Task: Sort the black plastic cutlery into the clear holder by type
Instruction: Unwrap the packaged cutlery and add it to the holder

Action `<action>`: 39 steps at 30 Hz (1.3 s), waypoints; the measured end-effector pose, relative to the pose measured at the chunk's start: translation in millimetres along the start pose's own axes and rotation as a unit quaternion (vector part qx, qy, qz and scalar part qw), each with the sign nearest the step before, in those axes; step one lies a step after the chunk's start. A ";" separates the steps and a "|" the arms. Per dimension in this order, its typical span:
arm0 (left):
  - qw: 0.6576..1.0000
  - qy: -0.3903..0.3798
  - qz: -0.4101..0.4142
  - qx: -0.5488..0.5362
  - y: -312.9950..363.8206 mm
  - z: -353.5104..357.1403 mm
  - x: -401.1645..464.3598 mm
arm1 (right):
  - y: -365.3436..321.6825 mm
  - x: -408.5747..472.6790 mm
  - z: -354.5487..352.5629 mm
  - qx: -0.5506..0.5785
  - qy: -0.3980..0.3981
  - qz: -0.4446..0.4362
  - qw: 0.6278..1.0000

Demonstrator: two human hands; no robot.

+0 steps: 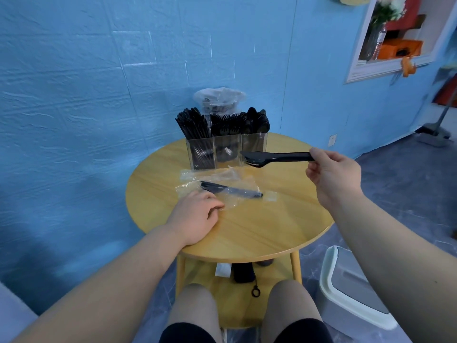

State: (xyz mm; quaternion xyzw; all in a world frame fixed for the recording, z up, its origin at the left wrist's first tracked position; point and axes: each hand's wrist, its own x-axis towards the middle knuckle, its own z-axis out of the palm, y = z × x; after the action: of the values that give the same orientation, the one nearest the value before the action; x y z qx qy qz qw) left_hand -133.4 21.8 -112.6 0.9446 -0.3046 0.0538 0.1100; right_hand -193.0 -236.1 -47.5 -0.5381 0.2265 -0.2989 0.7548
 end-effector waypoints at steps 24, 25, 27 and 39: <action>0.895 0.119 -0.097 -0.419 45.4 -85.7 53.9 | -20.7 -17.8 76.1 -0.312 -0.354 -0.124 0.873; 0.897 0.122 -0.094 -0.414 45.2 -87.4 55.4 | -23.1 -18.5 81.5 -0.313 -0.358 -0.135 0.869; 0.898 0.132 -0.093 -0.409 42.6 -91.5 57.9 | -24.5 -18.0 89.4 -0.314 -0.351 -0.151 0.869; 0.899 0.140 -0.079 -0.408 27.8 -117.1 73.9 | -26.7 -3.2 121.1 -0.247 -0.291 -0.122 0.916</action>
State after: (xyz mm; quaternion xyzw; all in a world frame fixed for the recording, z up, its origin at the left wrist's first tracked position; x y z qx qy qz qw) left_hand -94.1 -13.6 18.3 0.8204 -0.2059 0.0478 0.5313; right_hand -120.5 -158.3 16.4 -0.7938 -0.0041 -0.1536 0.5884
